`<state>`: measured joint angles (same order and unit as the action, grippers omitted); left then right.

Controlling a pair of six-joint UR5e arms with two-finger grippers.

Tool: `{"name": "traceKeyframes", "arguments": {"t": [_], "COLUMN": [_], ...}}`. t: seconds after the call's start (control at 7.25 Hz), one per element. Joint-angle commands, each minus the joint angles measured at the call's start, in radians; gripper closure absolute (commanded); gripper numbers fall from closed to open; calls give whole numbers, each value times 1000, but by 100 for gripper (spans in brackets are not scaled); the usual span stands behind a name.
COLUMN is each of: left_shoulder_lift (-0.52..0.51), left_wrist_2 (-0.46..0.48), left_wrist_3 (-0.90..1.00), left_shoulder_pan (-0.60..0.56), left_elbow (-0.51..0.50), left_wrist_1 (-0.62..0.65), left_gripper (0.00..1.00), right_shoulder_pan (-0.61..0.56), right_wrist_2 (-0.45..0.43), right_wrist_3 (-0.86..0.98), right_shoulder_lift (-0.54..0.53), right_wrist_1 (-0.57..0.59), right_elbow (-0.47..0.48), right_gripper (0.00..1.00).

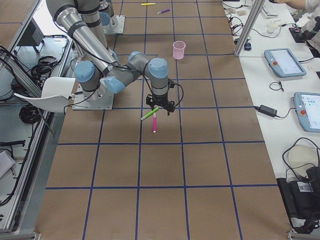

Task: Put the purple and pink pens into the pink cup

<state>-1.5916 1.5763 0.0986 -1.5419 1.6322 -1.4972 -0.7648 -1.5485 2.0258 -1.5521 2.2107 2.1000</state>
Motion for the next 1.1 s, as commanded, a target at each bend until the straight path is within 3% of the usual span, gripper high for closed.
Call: {"name": "traceKeyframes", "arguments": {"t": [0.0, 0.41, 0.55, 0.97], "left_shoulder_lift": [-1, -5, -7, -7], "left_wrist_2": [1, 2, 2, 1], "left_wrist_3": [1, 1, 3, 3], "left_shoulder_pan": [-1, 2, 3, 9], "left_elbow": [0, 1, 0, 0], "left_wrist_1": [2, 3, 6, 6], "left_gripper": [0, 0, 0, 0], "right_shoulder_pan": [100, 149, 163, 173], "right_wrist_2": [138, 189, 217, 232], "right_wrist_3": [300, 580, 612, 616], "right_shoulder_lift": [33, 160, 214, 257], "right_wrist_1": [52, 116, 179, 181], "right_elbow": [104, 112, 107, 89], "right_gripper": [0, 0, 0, 4]}}
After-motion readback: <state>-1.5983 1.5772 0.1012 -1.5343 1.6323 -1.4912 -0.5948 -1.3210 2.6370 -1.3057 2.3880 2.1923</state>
